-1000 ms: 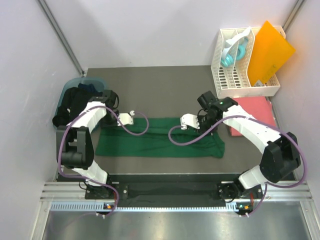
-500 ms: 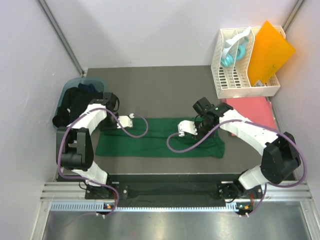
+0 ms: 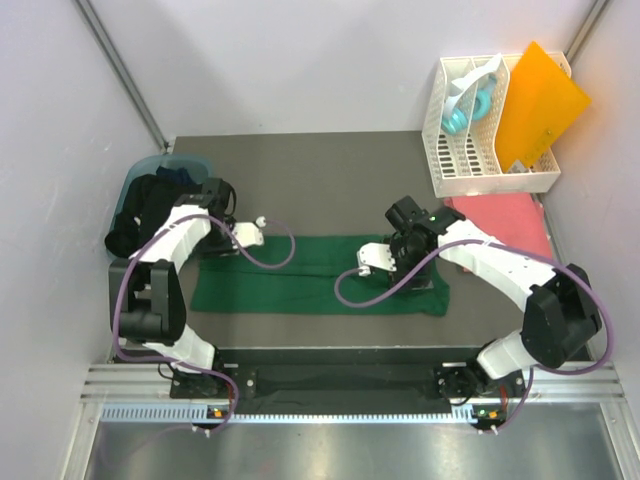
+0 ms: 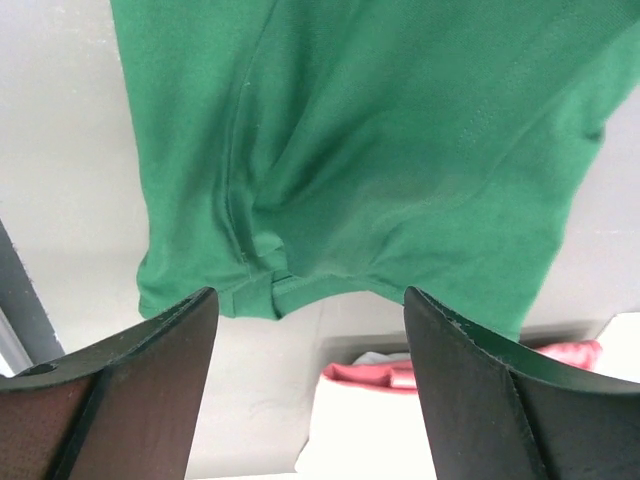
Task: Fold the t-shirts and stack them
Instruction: Fold the other side of the tshirt into a rectangle
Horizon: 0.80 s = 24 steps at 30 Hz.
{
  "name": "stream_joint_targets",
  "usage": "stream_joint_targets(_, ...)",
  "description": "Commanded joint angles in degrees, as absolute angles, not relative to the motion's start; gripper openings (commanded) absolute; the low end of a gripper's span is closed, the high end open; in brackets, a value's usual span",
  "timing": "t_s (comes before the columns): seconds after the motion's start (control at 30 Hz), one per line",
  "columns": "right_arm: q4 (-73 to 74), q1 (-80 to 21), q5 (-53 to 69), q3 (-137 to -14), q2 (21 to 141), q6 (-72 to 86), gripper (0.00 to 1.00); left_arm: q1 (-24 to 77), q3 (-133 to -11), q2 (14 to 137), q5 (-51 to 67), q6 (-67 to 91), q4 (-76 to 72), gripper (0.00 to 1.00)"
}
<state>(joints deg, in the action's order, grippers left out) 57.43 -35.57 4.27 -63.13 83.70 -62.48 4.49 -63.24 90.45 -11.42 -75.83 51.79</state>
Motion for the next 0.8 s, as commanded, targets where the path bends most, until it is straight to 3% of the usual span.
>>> stream_joint_targets(0.0,56.42,-34.63,7.01,-69.42,81.65,-61.0,0.75,4.04,-70.13,89.03,-7.91,-71.02,47.82,0.49)
stream_joint_targets(0.2,59.24,-31.82,15.88,-78.04,85.16,-57.48,0.79,4.04,-69.96,88.59,-6.86,-71.63,44.65,0.49)
stream_joint_targets(0.43,56.96,-30.94,19.16,-79.98,95.69,-57.74,0.72,4.83,-69.61,91.23,-6.5,-70.14,44.39,0.46)
stream_joint_targets(0.77,54.49,-30.06,20.65,-88.41,106.25,-58.53,0.71,4.83,-64.25,90.17,-6.94,-71.72,42.36,0.4)
